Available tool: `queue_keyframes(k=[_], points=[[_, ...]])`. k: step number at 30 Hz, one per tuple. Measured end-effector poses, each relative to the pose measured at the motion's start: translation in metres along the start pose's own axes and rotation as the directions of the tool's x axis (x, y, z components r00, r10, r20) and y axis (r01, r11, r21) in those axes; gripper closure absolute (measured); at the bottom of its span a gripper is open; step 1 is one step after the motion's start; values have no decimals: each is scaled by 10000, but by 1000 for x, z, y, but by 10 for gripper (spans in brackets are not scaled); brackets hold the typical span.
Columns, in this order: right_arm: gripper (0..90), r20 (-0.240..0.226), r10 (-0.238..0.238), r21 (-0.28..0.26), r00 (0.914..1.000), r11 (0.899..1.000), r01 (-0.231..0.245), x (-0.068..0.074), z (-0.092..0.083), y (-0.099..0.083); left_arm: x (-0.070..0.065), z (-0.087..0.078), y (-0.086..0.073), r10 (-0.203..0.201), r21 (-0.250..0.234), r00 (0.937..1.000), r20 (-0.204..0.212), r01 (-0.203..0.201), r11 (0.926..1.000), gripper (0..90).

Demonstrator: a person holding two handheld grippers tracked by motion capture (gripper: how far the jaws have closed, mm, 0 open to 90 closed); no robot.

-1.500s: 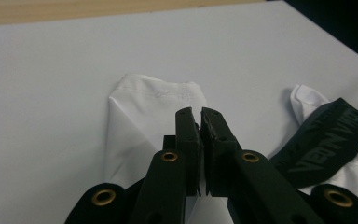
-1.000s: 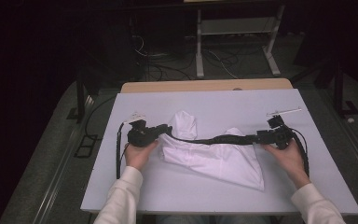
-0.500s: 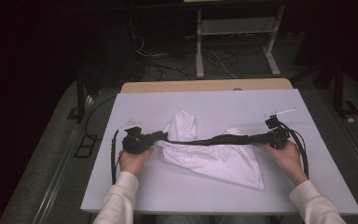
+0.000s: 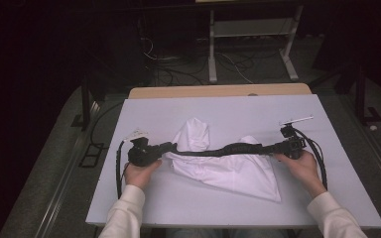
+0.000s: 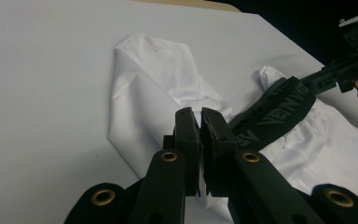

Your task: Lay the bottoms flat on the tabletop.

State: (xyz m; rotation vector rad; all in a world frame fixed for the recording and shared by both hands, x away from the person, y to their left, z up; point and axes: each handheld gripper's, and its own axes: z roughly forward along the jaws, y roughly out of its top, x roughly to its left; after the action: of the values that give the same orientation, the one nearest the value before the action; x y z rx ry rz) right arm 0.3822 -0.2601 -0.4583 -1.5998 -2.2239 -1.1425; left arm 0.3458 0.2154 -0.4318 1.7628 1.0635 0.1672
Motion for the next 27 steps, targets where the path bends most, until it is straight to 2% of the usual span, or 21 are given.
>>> queue_keyframes(k=[5, 11, 15, 17, 21, 24, 27], points=[[823, 114, -507, -43, 9986, 9987, 508, 3, -1, 0, -2, 1, 0, -14, -43, 10000, -32, 14, 10000, 852], [847, 319, -891, -738, 9955, 9931, 913, 10, -12, 1, -3, -3, 2, 96, -381, 9999, -62, -99, 9992, 853], [849, 261, -952, -1347, 9951, 9860, 978, 14, -25, 5, -7, -7, 7, 193, -898, 9998, 32, -189, 9958, 854], [848, 353, -1127, -1549, 9930, 9810, 1168, 17, -30, 7, -10, -9, 10, 393, -1183, 9992, -9, -392, 9922, 855], [849, 387, -1336, -2005, 9903, 9698, 1387, 23, -40, 17, -12, -14, 21, 431, -1867, 9991, -19, -427, 9815, 856], [849, 440, -1511, -2279, 9875, 9609, 1572, 28, -47, 29, -12, -19, 32, 622, -2185, 9978, -227, -657, 9736, 857], [849, 380, -1603, -2516, 9863, 9537, 1647, 32, -52, 44, -12, -24, 44, 847, -2291, 9954, -438, -925, 9690, 857]])
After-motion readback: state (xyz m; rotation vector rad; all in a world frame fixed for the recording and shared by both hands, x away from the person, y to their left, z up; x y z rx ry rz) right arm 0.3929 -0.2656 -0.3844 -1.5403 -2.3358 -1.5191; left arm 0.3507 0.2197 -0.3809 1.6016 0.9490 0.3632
